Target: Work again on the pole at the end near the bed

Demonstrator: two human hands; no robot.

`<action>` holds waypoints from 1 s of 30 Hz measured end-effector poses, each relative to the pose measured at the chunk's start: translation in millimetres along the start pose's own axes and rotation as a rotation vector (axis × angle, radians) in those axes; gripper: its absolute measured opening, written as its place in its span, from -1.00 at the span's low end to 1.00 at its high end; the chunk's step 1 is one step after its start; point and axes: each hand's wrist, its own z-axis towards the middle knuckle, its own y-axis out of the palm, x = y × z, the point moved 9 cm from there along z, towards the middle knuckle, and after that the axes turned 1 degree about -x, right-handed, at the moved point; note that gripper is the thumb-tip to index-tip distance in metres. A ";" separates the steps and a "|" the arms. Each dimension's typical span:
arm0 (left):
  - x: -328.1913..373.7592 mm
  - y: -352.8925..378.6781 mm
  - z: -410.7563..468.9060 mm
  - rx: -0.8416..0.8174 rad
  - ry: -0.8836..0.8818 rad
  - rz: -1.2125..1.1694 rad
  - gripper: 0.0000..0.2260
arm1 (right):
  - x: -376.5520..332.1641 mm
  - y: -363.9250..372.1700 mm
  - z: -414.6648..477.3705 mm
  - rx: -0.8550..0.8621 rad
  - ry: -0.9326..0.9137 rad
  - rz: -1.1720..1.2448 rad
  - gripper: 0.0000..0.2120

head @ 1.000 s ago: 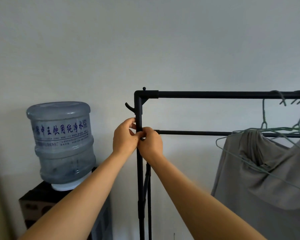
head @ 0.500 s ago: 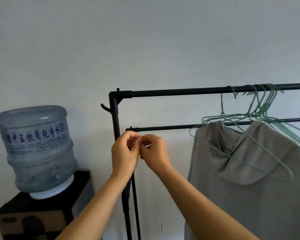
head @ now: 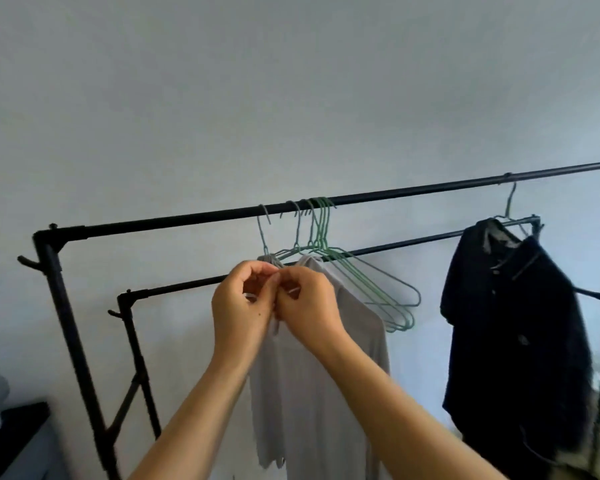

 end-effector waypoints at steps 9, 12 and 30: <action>95.9 194.7 -61.2 -0.101 -0.050 -0.168 -0.89 | 78.7 -214.5 -24.9 0.022 0.170 -0.074 -0.82; 116.2 259.4 -78.7 -0.152 -0.075 -0.180 -0.92 | 111.3 -277.5 -31.1 0.025 0.232 -0.101 -0.78; 150.9 647.0 -99.9 -0.455 -0.156 -0.368 -0.97 | 334.4 -573.1 26.5 0.283 0.411 -0.197 -0.82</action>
